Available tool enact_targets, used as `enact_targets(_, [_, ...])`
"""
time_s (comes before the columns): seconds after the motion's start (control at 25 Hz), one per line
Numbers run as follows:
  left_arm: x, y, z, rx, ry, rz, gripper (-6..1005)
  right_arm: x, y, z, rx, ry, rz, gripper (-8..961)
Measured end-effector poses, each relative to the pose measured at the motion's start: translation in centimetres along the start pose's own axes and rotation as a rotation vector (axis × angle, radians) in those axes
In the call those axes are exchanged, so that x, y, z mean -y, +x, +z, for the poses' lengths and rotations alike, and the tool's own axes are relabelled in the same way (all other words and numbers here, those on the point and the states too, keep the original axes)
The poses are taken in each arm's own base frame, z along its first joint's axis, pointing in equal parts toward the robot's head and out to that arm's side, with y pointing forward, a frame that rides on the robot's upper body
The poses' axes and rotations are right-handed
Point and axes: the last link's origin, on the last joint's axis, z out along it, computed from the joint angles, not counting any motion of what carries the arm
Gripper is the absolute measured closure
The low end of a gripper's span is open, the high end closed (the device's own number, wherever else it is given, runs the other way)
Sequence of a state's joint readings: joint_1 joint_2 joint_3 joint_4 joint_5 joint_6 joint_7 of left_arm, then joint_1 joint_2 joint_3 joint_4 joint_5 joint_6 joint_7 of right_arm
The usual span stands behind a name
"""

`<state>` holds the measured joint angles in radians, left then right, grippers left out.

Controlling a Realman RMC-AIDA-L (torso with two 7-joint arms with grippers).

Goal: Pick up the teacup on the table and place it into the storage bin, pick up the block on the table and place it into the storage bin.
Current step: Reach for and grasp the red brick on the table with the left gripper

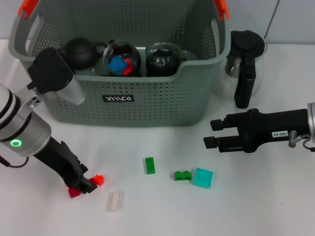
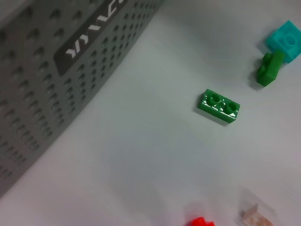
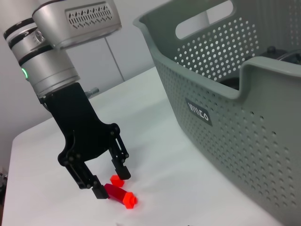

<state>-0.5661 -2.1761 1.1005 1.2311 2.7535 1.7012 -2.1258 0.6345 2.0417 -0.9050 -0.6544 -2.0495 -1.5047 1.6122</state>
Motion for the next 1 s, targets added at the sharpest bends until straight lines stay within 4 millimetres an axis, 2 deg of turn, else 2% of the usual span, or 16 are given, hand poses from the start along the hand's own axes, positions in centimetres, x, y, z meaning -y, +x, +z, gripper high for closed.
enact_targets(1.0, [0.16,-0.05,0.86,0.051,0.044,0.028,479,0.13,-0.12,0.0,0.001,0.008,-0.004,310])
